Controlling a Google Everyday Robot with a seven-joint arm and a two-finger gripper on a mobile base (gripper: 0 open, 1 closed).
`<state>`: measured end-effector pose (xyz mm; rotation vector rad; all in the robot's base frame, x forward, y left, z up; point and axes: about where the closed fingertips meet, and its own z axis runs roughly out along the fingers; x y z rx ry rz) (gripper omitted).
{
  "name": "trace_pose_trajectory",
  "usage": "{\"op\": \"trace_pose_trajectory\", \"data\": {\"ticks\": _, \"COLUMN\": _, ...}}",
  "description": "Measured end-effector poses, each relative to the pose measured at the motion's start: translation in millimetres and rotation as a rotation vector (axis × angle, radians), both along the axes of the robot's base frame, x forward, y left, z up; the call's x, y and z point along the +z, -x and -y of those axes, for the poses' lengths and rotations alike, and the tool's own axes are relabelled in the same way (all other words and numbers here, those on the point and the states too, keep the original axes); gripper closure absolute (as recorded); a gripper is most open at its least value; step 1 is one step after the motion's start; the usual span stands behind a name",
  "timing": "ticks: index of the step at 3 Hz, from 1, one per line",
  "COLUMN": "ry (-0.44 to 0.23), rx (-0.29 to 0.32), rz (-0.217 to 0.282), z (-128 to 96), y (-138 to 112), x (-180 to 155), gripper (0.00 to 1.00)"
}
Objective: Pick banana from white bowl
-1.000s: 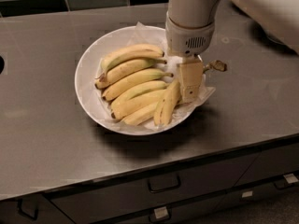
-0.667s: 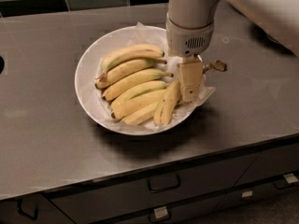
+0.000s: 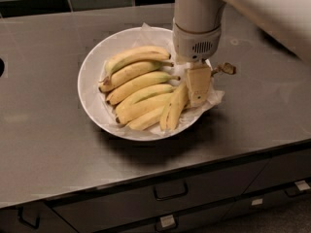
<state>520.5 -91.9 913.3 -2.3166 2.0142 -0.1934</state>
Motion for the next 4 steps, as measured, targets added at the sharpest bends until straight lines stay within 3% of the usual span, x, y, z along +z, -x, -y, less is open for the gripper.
{"op": "trace_pose_trajectory", "data": {"ticks": 1, "ry": 0.028, "rx": 0.008, "rz": -0.01, "z": 3.2, "y": 2.9, "x": -2.3, "gripper": 0.26}}
{"op": "trace_pose_trajectory", "data": {"ticks": 2, "ry": 0.049, "rx": 0.017, "rz": -0.016, "z": 3.8, "y": 3.7, "x": -4.1, "gripper": 0.37}}
{"op": "trace_pose_trajectory", "data": {"ticks": 3, "ry": 0.053, "rx": 0.019, "rz": -0.017, "z": 3.6, "y": 3.7, "x": -4.5, "gripper": 0.51}}
{"op": "trace_pose_trajectory", "data": {"ticks": 4, "ry": 0.056, "rx": 0.026, "rz": -0.023, "z": 2.0, "y": 3.6, "x": -5.8, "gripper": 0.74}}
